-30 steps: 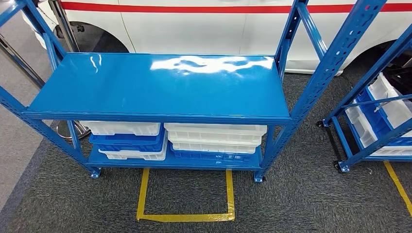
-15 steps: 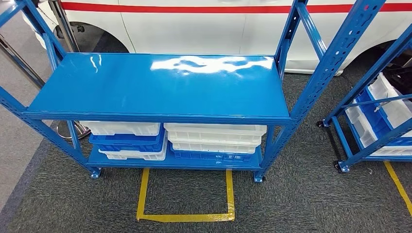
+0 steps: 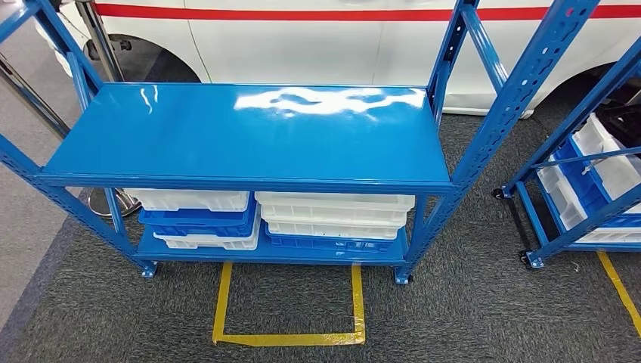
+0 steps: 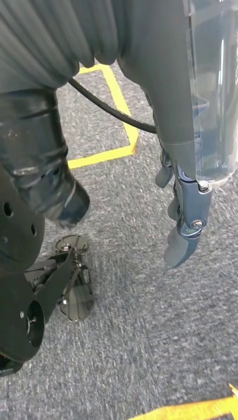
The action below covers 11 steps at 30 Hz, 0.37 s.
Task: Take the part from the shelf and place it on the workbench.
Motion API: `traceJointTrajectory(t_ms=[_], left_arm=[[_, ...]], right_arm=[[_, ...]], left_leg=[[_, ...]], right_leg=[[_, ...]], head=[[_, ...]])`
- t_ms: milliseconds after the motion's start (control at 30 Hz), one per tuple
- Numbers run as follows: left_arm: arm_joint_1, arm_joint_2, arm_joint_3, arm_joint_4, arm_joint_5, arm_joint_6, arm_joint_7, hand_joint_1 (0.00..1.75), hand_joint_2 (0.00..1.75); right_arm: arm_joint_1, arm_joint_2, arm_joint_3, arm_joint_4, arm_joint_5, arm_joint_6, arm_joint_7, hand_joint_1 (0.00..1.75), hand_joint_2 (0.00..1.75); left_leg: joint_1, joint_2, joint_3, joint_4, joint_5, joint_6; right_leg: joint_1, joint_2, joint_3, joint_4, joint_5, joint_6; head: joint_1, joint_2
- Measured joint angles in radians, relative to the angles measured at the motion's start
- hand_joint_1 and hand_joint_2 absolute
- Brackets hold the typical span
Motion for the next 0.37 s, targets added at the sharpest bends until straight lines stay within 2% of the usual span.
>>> traceJointTrajectory(t_ms=[367], left_arm=[[0.041, 0.039, -0.183, -0.036, 0.23, -0.052, 0.052, 0.0, 0.0]], right_arm=[[0.035, -0.039, 0.157, -0.033, -0.183, 0.061, 0.008, 0.0, 0.0]], left_leg=[[0.0, 0.0, 0.0, 0.0, 0.0, 0.0]], right_leg=[[0.0, 0.0, 0.0, 0.0, 0.0, 0.0]], head=[[0.0, 0.0]])
